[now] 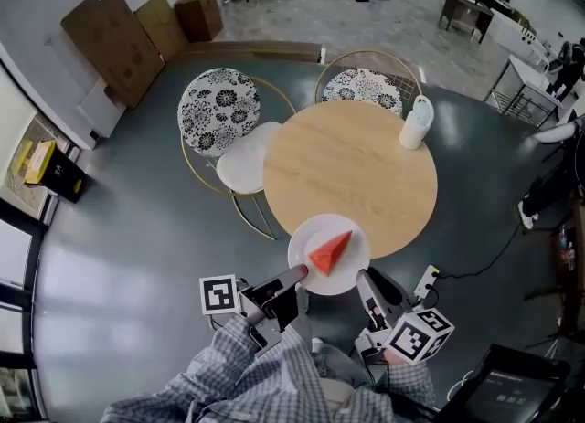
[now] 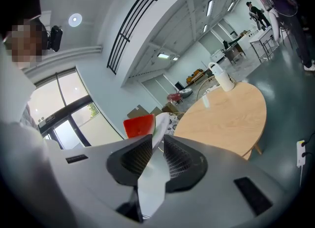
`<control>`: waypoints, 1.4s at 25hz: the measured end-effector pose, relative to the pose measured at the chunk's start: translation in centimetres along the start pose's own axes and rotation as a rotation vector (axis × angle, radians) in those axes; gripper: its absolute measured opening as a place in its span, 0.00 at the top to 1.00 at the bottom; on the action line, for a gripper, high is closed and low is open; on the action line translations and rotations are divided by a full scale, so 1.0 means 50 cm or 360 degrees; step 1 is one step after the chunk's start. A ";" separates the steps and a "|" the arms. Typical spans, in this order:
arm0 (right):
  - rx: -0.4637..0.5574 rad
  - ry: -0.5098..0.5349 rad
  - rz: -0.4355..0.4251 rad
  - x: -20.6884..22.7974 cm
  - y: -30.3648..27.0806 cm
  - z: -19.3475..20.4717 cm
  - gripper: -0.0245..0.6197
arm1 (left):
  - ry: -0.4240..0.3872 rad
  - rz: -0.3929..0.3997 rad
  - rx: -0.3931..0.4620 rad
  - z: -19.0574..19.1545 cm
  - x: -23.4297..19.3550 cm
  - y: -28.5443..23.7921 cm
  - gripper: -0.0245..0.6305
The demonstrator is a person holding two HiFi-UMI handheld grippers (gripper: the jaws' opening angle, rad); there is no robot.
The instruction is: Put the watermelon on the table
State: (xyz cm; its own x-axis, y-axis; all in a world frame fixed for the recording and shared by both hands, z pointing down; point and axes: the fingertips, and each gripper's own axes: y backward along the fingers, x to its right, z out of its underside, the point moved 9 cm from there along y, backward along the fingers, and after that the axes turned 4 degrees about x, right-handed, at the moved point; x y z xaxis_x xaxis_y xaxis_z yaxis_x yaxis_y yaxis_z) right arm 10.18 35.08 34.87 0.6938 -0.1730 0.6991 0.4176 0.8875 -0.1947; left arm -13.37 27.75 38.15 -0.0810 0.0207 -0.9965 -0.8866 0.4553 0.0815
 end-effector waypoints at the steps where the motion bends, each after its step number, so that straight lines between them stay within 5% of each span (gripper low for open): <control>1: 0.0004 -0.0013 0.0008 0.004 -0.012 -0.005 0.85 | 0.0003 -0.0006 -0.0007 -0.013 -0.002 -0.007 0.91; 35: 0.0098 -0.0023 0.0098 0.049 -0.411 -0.160 0.85 | 0.0039 -0.0019 -0.0096 -0.431 -0.024 -0.184 0.92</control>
State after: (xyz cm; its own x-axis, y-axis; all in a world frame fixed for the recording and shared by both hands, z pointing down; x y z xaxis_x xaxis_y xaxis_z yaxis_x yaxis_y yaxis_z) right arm 7.99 13.00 35.10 0.7080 -0.1117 0.6973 0.3373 0.9210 -0.1949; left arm -14.92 4.37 38.99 -0.0808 -0.0065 -0.9967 -0.9134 0.4008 0.0714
